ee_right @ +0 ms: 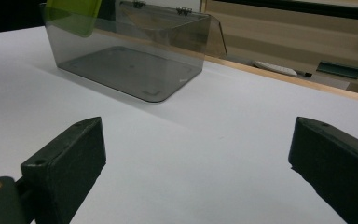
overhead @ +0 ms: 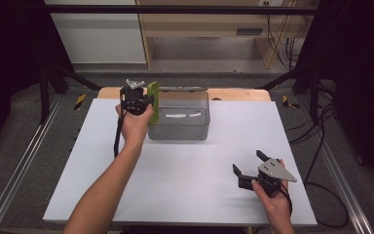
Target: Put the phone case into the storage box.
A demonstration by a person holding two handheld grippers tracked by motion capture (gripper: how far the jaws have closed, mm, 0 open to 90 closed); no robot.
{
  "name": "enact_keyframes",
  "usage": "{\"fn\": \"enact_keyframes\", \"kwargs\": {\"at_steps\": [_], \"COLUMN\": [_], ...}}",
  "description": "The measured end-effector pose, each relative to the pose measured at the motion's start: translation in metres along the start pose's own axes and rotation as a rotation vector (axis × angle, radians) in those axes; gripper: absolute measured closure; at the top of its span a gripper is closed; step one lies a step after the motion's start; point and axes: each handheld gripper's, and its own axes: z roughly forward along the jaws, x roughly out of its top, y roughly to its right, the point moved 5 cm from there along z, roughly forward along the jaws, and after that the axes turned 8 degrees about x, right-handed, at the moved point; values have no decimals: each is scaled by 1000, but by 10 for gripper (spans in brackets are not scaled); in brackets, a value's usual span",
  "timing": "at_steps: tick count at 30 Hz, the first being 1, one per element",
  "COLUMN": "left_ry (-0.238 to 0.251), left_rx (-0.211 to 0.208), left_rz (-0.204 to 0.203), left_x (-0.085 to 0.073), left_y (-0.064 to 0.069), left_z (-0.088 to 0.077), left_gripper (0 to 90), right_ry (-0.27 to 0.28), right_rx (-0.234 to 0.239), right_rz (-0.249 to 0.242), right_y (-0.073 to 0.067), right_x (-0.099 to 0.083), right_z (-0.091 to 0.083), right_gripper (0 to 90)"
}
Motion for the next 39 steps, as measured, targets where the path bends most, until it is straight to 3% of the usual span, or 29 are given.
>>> {"fn": "enact_keyframes", "kwargs": {"at_steps": [39], "left_ry": [-39], "left_rx": [-7], "left_rz": [1], "left_x": [-12], "left_y": [-4], "left_z": [8], "left_gripper": [778], "right_ry": [-9], "right_rx": [-1], "right_rz": [-1], "right_y": [0], "right_x": [-1], "right_z": [1], "right_gripper": [42]}}
